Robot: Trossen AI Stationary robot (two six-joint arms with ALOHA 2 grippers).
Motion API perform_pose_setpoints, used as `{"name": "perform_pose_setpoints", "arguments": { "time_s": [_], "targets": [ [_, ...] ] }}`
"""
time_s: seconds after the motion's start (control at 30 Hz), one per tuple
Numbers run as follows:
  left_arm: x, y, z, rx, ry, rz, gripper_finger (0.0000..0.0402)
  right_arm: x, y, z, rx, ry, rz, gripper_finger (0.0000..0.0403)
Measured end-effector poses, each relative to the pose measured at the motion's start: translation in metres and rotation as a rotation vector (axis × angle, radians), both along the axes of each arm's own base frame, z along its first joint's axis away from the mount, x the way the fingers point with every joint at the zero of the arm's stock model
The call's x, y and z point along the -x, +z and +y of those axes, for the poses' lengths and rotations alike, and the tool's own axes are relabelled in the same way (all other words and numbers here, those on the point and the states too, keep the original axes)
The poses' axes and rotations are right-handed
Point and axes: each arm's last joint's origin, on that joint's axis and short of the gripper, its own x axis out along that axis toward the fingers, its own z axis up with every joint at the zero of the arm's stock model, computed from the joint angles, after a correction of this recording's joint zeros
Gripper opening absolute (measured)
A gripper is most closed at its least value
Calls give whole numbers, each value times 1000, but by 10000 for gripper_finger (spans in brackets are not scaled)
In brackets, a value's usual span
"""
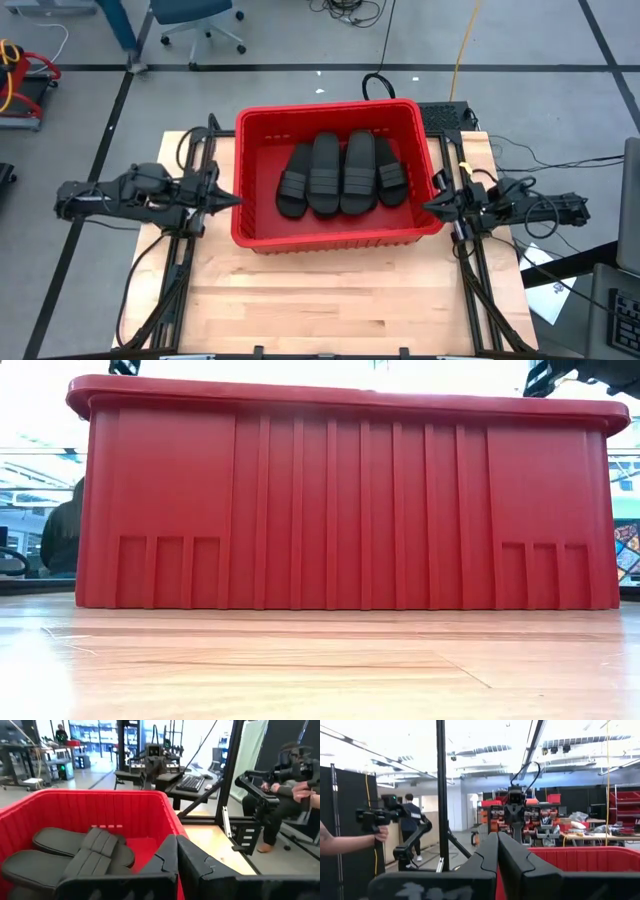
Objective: Pick and place slides into bin
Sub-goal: Return to Home Position
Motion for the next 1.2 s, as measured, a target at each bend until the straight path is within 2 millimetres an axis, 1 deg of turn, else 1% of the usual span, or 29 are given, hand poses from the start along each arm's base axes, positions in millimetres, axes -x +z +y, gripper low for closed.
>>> {"name": "perform_pose_setpoints", "arguments": {
  "time_s": [0.17,0.37,0.67,0.77,0.9,1.13,1.2],
  "targets": [
    [14,-15,2,2,41,-48,0,2,-10,0,-6,1,-38,0],
    [25,-33,2,8,50,-136,0,1,-21,0,-23,7,-28,0],
    [33,-62,3,15,50,-231,0,4,-21,0,-21,6,-52,0],
    [33,-73,3,17,50,-245,0,5,-21,0,-8,11,-59,0],
    [26,-89,3,19,49,-238,0,5,-21,1,13,49,-62,0],
    [15,-121,1,43,23,-330,0,5,-23,2,24,82,-54,0],
    [13,-125,1,55,22,-288,0,3,-29,3,14,99,-33,0]
  ]
}}
